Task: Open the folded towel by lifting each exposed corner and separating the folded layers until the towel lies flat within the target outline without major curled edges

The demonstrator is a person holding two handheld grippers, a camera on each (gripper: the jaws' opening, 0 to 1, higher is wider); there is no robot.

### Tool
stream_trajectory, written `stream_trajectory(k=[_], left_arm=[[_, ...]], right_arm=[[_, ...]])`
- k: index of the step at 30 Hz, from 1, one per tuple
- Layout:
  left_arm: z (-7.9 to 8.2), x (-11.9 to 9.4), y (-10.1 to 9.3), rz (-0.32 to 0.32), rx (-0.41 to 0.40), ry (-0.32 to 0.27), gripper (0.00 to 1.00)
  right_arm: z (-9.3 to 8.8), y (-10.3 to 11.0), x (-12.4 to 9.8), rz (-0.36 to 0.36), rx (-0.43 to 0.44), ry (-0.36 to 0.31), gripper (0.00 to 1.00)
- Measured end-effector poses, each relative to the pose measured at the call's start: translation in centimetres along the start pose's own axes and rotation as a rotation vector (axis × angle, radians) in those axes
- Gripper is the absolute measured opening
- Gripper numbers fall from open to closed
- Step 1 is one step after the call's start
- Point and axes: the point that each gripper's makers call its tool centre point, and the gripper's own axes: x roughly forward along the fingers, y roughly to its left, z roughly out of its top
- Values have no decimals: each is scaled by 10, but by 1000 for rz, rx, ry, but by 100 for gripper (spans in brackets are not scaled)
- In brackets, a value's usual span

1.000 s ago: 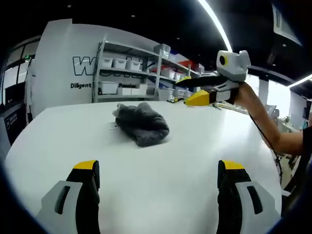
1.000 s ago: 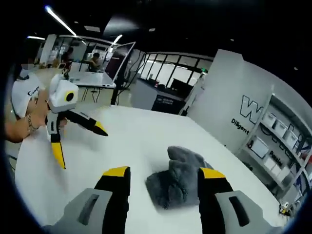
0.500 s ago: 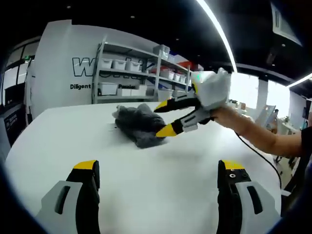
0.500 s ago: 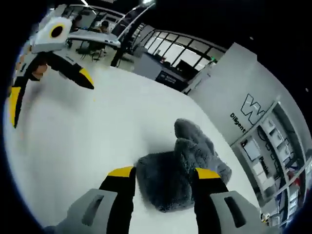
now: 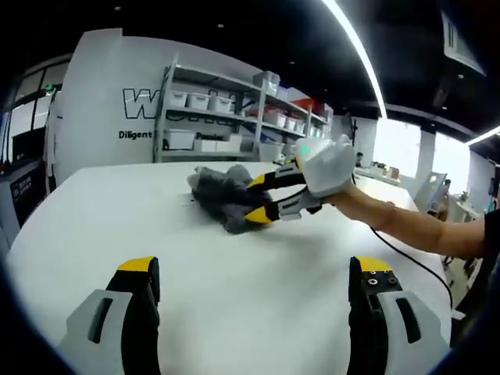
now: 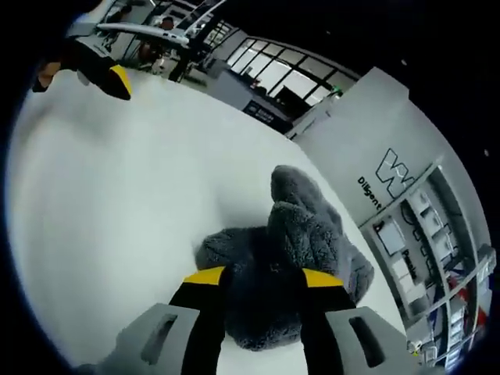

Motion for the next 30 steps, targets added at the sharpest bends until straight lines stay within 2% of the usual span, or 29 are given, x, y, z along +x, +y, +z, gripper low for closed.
stream_trajectory(k=[5, 9, 17, 20, 25, 30], left_arm=[[0, 0, 1, 5, 1, 3, 99], [1, 0, 1, 3, 2, 2, 98], [0, -1, 1, -7, 1, 2, 98], [-3, -1, 4, 4, 2, 19, 98], [-1, -1, -1, -7, 10, 7, 97], [-7, 1, 1, -4, 2, 40, 99]], right_arm=[[-1, 0, 5, -9, -25, 10, 16], [-1, 2, 4, 3, 9, -2, 8], [-1, 0, 0, 29, 91, -25, 5], [0, 2, -2, 32, 75, -18, 3], [1, 5, -4, 48, 89, -13, 2], [0, 7, -9, 65, 108, -30, 1]])
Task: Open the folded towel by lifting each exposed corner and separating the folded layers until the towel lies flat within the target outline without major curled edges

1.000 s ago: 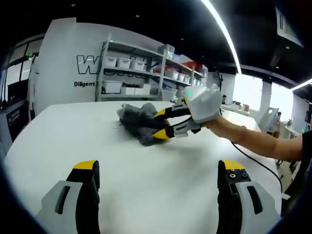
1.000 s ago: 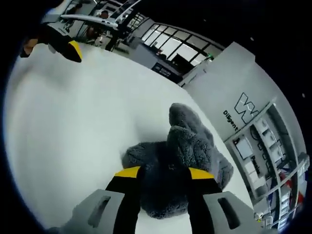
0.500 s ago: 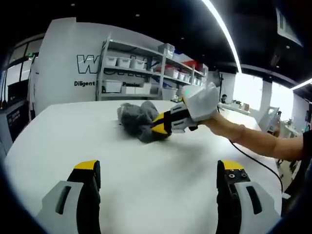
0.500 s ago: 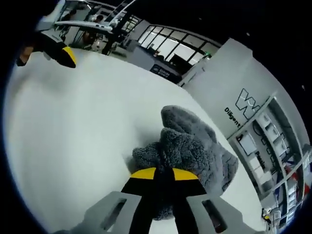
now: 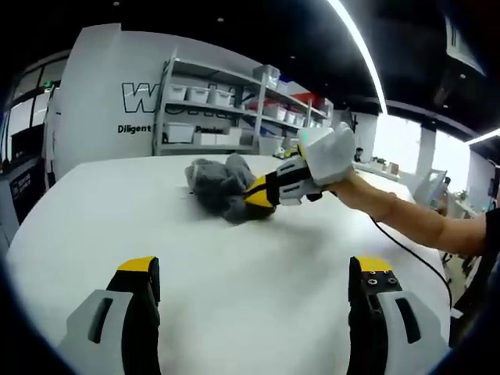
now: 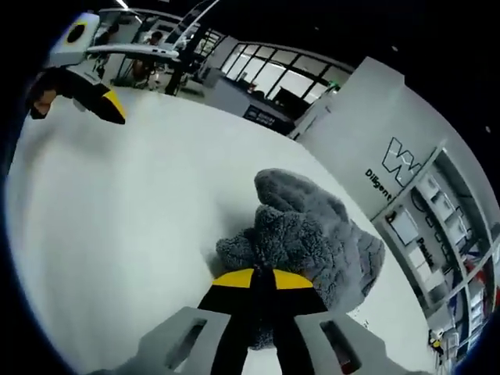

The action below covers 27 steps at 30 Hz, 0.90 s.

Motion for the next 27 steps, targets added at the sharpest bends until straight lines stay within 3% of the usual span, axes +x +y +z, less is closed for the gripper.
stream_trajectory(k=[27], left_arm=[[-3, 0, -4, -12, 6, 13, 99]], right_arm=[[-14, 42, -67, 120, 55, -4, 1]])
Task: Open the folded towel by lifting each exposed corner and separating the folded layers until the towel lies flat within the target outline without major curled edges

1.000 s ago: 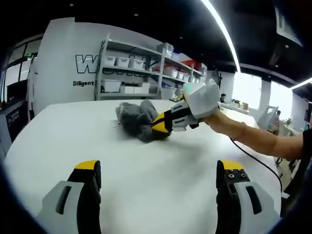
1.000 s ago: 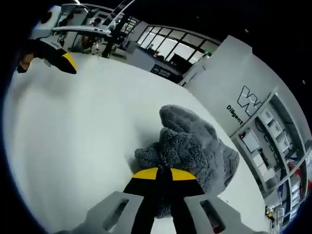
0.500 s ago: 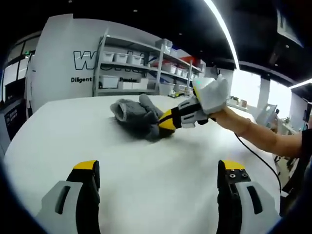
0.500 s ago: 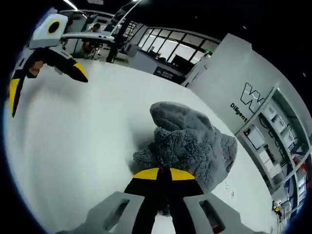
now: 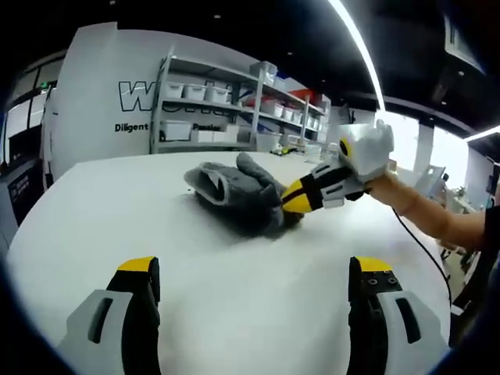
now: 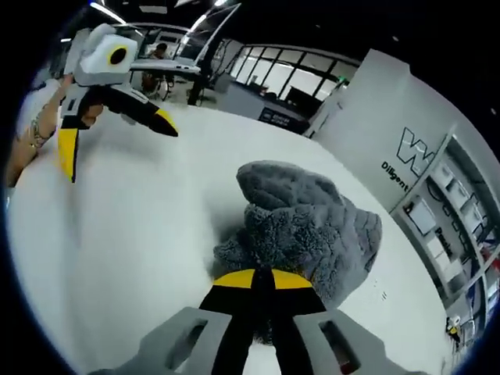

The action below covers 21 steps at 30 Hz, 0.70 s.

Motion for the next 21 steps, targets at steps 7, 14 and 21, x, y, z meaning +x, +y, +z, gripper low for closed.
stream_trajectory(k=[7, 14, 21], left_arm=[[2, 0, 0, -3, 3, -4, 99], [3, 0, -2, -9, 8, -9, 99], [3, -4, -9, -37, 56, 9, 99]], right_arm=[[-1, 21, -22, 42, 7, -16, 1], [-2, 39, -43, 58, 11, -46, 1], [-1, 54, -60, 84, 18, -67, 1]])
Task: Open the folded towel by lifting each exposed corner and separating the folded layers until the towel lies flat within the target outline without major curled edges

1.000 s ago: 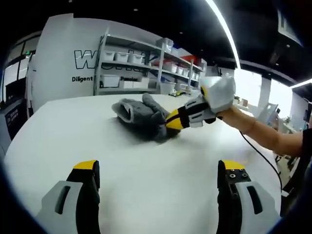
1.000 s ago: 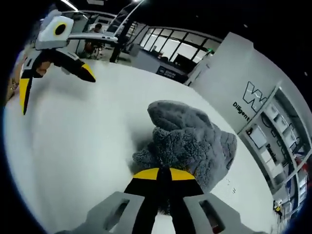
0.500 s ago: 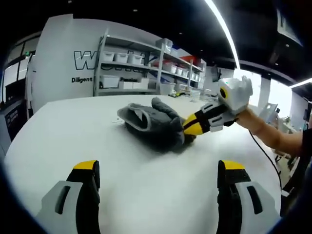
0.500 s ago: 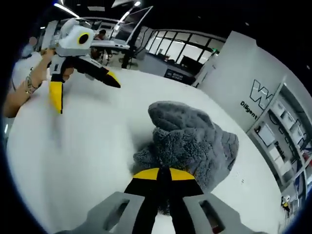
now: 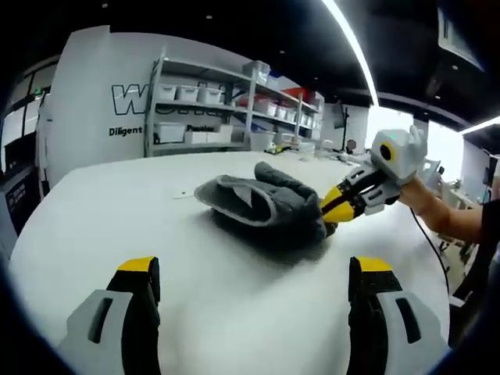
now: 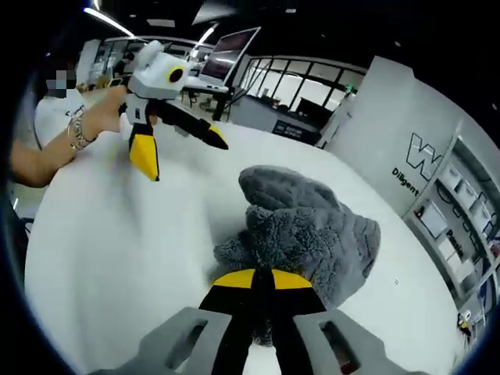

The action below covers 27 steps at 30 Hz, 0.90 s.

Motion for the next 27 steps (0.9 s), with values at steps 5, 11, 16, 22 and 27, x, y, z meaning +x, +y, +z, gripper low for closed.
stream_trajectory(k=[5, 11, 16, 22, 27], left_arm=[[-6, -2, -10, -43, 48, 37, 99], [-12, -4, -19, -79, 102, 75, 99], [-10, -9, -24, -108, 125, 79, 99], [-12, -10, -24, -113, 132, 88, 98], [-17, -7, -29, -137, 156, 115, 97]], right_arm=[[2, 5, -13, 11, 10, -13, 1], [3, 14, -27, 35, 31, -34, 1], [7, 29, -34, 66, 34, -52, 1], [6, 48, -34, 112, 31, -50, 0], [12, 40, -45, 80, 48, -75, 0]])
